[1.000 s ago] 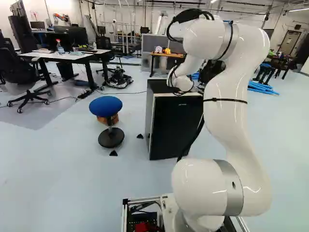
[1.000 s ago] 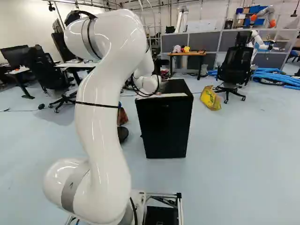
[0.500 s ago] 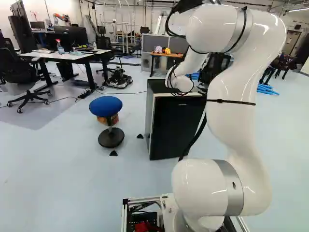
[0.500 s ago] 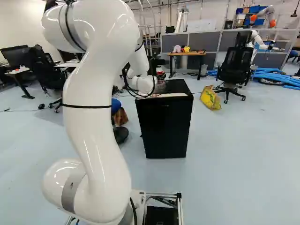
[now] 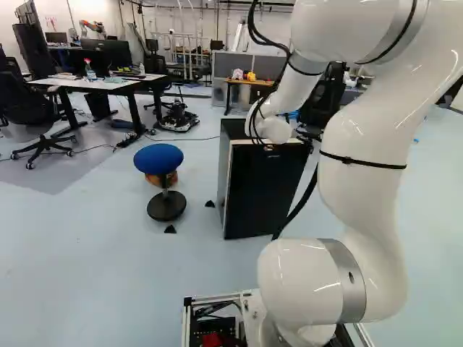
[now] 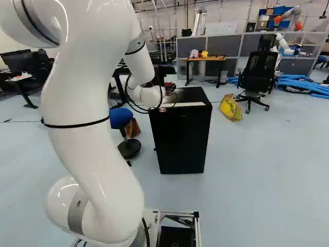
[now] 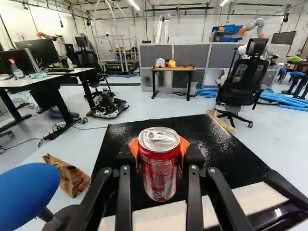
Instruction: Grab a drink from the fridge
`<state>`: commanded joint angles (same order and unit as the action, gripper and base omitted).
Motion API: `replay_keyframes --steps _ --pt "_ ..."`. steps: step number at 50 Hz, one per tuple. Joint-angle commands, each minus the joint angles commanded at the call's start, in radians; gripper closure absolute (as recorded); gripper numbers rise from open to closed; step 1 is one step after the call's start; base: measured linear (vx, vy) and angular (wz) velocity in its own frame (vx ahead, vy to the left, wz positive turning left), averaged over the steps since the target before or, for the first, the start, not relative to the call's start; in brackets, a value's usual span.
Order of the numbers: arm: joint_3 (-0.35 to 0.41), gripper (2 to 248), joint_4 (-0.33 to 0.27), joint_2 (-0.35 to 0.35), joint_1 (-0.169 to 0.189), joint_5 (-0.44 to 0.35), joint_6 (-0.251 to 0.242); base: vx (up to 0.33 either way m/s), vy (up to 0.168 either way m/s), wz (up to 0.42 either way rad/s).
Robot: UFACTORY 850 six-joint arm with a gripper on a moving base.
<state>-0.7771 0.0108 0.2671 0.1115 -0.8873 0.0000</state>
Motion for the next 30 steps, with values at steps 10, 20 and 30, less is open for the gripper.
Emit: replay_keyframes --steps 10,20,30 --pt "0.115 150 -0.002 -0.091 -0.019 0.002 0.0 0.0 0.0 0.0" --pt "0.225 150 -0.004 -0.178 -0.036 0.005 0.0 0.0 0.0 0.0" --pt "0.321 150 -0.005 -0.255 -0.052 0.007 0.0 0.0 0.0 0.0"
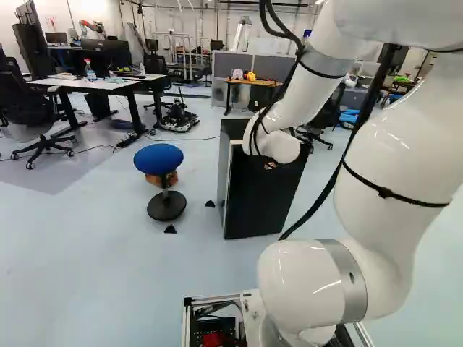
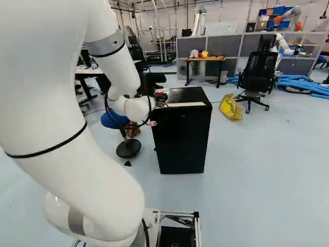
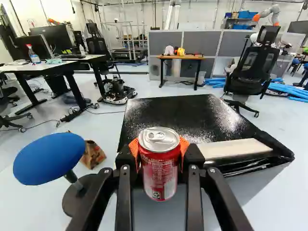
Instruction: Grab a drink from the fridge
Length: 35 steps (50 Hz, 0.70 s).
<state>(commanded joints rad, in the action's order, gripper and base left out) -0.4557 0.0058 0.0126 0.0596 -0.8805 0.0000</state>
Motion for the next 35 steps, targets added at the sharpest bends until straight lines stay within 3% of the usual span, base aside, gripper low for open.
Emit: replay_keyframes --steps 35 --pt "0.25 150 -0.004 -0.198 -0.04 0.005 0.0 0.0 0.0 0.0"
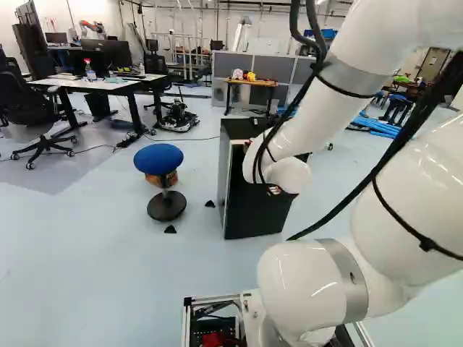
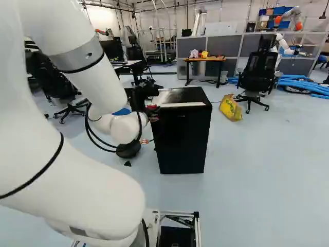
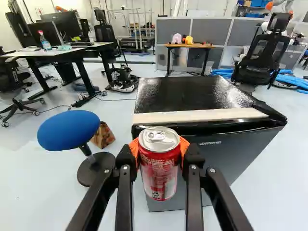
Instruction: Grab a drink from the fridge
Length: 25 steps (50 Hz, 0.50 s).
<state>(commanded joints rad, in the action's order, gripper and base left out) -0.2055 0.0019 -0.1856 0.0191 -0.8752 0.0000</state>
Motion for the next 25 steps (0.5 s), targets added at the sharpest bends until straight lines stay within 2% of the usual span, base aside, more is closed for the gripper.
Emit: replay_keyframes --steps 25 --pt "0.094 150 -0.001 -0.074 -0.015 0.002 0.0 0.0 0.0 0.0"
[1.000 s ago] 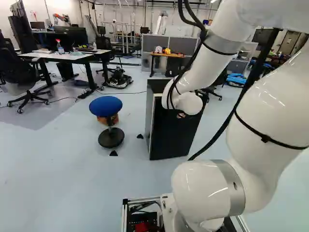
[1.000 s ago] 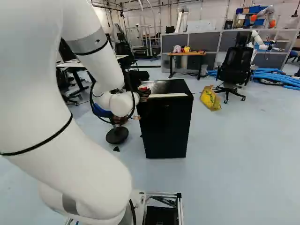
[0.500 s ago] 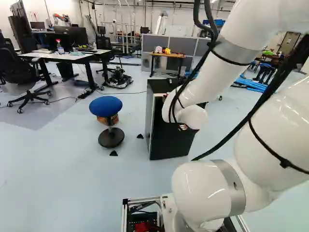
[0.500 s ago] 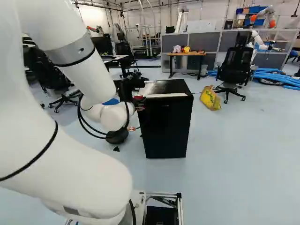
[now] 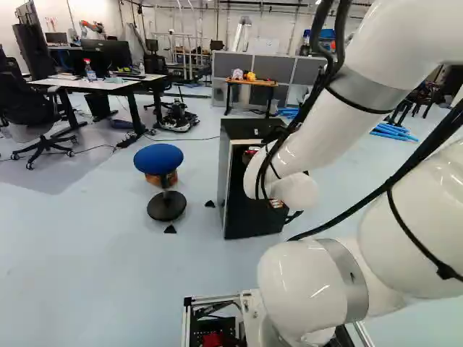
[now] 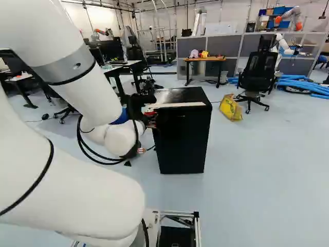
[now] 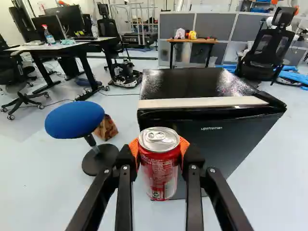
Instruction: Grab a drink from the fridge
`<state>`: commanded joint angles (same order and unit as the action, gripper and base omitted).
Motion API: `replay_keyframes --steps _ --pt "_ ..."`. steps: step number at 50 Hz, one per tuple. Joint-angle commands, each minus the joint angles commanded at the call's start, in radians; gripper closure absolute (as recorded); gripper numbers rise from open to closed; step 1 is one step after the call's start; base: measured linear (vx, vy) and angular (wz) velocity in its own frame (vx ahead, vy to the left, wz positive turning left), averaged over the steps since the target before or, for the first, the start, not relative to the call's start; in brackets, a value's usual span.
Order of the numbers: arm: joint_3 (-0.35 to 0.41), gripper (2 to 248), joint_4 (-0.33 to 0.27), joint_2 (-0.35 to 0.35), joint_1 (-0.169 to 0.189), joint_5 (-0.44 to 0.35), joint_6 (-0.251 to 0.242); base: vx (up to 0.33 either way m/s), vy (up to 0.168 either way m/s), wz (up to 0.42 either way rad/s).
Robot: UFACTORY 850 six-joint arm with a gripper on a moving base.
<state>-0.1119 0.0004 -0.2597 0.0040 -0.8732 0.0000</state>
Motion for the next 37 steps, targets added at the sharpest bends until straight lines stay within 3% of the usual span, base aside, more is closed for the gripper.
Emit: replay_keyframes --steps 37 --pt "0.025 150 0.0 -0.02 -0.004 0.001 0.0 0.0 0.0 0.0"
